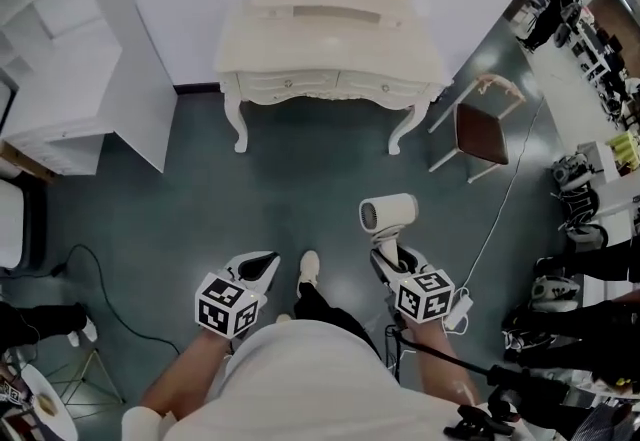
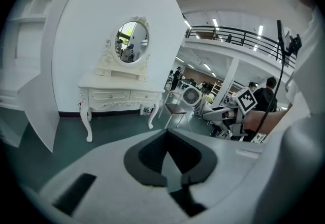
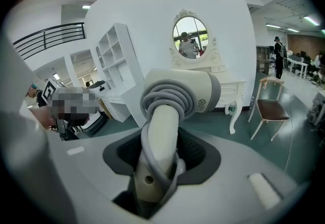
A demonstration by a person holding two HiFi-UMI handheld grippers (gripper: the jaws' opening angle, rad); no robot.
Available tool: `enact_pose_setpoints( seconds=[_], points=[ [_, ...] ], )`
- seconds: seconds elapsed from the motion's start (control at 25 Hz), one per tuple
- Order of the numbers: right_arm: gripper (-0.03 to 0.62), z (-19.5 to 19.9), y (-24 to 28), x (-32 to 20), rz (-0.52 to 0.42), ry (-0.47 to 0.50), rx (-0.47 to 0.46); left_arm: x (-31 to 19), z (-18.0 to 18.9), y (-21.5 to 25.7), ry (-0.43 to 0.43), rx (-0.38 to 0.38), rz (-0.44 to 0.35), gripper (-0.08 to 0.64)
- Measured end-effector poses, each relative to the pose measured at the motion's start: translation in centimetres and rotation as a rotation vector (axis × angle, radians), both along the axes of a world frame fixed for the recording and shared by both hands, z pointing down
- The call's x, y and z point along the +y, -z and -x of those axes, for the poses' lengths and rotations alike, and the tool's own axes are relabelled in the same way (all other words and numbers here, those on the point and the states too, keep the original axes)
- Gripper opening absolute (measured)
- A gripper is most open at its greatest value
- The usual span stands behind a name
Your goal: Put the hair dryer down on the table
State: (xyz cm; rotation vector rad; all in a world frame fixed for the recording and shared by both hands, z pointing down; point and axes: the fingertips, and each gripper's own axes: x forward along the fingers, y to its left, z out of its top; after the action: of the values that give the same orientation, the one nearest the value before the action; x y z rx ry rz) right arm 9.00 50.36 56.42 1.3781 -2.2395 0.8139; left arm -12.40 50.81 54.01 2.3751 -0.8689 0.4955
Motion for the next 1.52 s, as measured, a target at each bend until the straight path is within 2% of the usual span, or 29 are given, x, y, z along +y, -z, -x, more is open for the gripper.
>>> enact_pose_setpoints(
  seconds=[0.2, 0.44, 0.64, 1.0, 1.16, 1.36, 1.52],
  points=[
    [0.172, -1.7, 1.1, -8.2, -0.016, 0.018, -0.014, -7.0, -2.3, 2.3, -0.006, -0.029, -0.018, 0.002],
    [0.172, -2.7, 1.8, -16.7, -0.044, 0.076, -0.018, -15.3, -4.7, 4.0, 0.027, -0.049, -0.043, 0.002],
    [0.172, -3.1, 0.7, -21.5, -0.008, 0.077, -0.033, -19.9, -5.5, 4.3, 0.027, -0.057, -0.034, 0.002],
    [0.172, -2.1, -0.3, -32.4, 0.011, 0.041, 0.011, -31.0, -3.5, 2.0, -0.010, -0.027, -0.006, 0.002],
    [0.172, -0.8, 0.3, -38.6, 0.014, -0.011, 0.038, -37.8, -2.4, 2.6, -0.076, -0.011, -0.019, 0.002],
    [0.172, 0.2, 1.9, -47.2, -0.013, -0.054, 0.080, -45.8, -1.0, 4.9, -0.152, 0.001, -0.076, 0.002],
    [0.172, 1.6, 1.9, -52.6, -0.004, -0.109, 0.071, -49.9, 1.4, 4.8, -0.192, -0.004, -0.067, 0.002]
  ],
)
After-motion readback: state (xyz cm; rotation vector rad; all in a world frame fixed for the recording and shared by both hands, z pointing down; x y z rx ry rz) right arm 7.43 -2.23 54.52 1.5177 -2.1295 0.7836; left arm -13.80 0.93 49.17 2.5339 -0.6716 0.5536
